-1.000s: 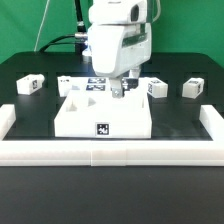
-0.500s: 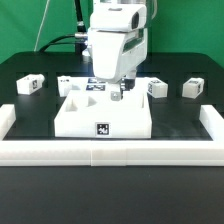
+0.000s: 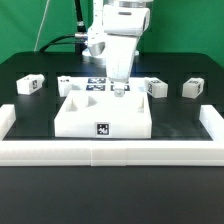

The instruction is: Assemble one leg

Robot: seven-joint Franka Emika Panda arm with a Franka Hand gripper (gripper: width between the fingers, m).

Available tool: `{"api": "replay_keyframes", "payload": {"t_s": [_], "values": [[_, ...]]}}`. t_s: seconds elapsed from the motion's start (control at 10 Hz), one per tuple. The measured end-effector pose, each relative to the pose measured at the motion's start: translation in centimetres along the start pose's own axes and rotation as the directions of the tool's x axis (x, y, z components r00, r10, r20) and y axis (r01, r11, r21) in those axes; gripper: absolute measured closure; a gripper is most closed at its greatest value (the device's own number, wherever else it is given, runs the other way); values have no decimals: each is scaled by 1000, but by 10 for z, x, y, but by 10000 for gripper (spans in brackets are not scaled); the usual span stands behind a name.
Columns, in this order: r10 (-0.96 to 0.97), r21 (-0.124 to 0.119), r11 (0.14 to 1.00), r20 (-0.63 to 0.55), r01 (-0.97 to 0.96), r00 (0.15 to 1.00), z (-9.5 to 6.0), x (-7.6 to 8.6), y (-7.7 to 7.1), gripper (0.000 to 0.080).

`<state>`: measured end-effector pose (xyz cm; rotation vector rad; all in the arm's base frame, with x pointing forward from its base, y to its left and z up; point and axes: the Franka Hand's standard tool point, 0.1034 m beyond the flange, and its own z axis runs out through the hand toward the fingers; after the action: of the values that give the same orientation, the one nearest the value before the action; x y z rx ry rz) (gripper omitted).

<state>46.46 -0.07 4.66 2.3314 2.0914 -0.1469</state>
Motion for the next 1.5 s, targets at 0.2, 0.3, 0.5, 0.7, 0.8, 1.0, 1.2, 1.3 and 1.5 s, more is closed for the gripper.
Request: {"api": "replay_keyframes", "payload": {"t_s": [0.2, 0.3, 0.5, 0.7, 0.8, 1.0, 1.2, 1.3, 1.5], "values": [[9, -7, 1000, -5, -9, 1000, 2, 1, 1, 150], [9, -7, 1000, -5, -9, 1000, 2, 1, 1, 150], [-28, 0, 1000, -11, 28, 1000, 9, -5, -6, 150], [-38, -30, 999, -39, 37, 999, 21, -6, -26, 150], [-38, -31, 999, -49, 37, 998, 29, -8, -36, 150], [-26, -19, 1000, -53, 25, 998, 38, -11, -36, 150], [-21, -19, 1000, -54, 20, 998, 38, -10, -35, 280], [-20, -18, 1000, -54, 20, 998, 38, -10, -35, 419], [-21, -18, 1000, -54, 20, 998, 38, -10, -35, 556]]}}
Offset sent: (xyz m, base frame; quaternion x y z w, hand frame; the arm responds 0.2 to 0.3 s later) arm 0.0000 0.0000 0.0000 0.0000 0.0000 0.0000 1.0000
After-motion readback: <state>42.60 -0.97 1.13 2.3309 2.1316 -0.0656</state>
